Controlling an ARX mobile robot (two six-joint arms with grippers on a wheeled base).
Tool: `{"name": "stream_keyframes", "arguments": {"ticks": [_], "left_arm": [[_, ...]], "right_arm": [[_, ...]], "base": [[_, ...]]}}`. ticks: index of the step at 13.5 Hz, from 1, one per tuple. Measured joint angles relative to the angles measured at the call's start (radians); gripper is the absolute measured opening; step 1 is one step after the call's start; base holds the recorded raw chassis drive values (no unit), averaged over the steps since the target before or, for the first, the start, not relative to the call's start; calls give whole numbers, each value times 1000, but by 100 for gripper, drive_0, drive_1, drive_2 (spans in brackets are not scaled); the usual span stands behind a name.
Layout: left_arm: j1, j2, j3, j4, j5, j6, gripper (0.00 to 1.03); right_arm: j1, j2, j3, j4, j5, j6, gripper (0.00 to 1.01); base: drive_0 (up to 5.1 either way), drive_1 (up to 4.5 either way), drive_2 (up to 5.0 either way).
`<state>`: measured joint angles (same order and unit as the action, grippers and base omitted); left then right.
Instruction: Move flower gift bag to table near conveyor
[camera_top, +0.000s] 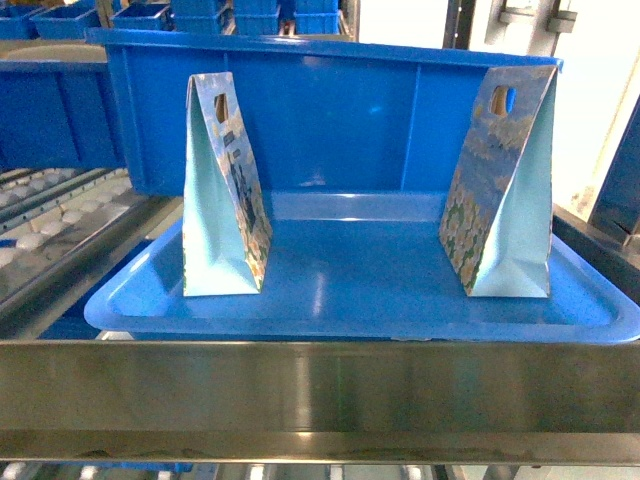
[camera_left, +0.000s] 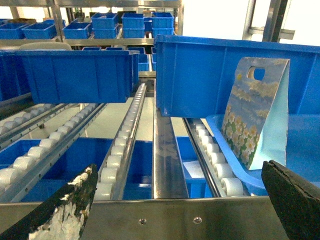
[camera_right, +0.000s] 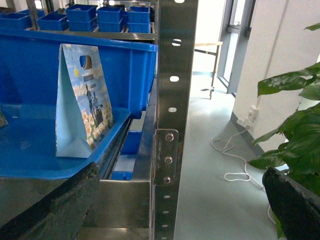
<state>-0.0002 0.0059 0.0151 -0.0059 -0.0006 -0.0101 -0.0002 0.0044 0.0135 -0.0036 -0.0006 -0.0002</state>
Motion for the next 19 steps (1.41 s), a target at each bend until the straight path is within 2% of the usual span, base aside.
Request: {"name": "stream_keyframes", "arguments": {"ticks": [4, 5, 7, 8, 9, 10, 11, 12, 13, 15, 16, 17, 18, 19], "left_arm": [[0, 0, 0, 0, 0, 0, 98], [-16, 0, 0, 8, -19, -1, 98], [-36, -2, 0, 21, -18, 0, 98], [-39, 0, 0, 40, -1, 0, 98], [-46, 12, 1, 63, 12, 2, 98], [-44, 99, 6, 178, 43, 3, 98], [-37, 315, 45, 375, 75, 4, 98], [-32, 509, 111, 540, 103, 2, 98], [-30, 640, 176, 634, 117, -9, 98], [-60, 848, 322, 692, 126, -18, 98], [-73, 924, 386, 690, 133, -18, 98], [-85, 1017, 472, 718, 133, -32, 98], [-102, 1111, 592, 656, 132, -47, 98], [-119, 1161, 642, 640, 137, -42, 98]], "right_arm": [[0, 0, 0, 0, 0, 0, 98], [29, -2, 0, 3, 5, 0, 98], [121, -2, -1, 15, 48, -5, 98], [164, 2, -1, 33, 92, -7, 98], [232, 42, 0, 84, 149, -11, 98], [278, 148, 2, 220, 170, -19, 98], [297, 374, 19, 414, 188, -20, 98], [308, 553, 70, 574, 187, -24, 98], [308, 672, 129, 653, 179, -24, 98], [313, 838, 229, 696, 157, -24, 98], [329, 903, 285, 687, 150, -24, 98], [344, 1005, 369, 729, 140, -17, 98], [349, 1119, 468, 735, 145, 6, 98], [349, 1164, 502, 699, 193, 11, 98]], "base": [[0, 0, 0], [0, 0, 0], [0, 0, 0], [0, 0, 0], [0, 0, 0], [0, 0, 0], [0, 0, 0], [0, 0, 0], [0, 0, 0], [0, 0, 0], [0, 0, 0], [0, 0, 0], [0, 0, 0], [0, 0, 0]]}}
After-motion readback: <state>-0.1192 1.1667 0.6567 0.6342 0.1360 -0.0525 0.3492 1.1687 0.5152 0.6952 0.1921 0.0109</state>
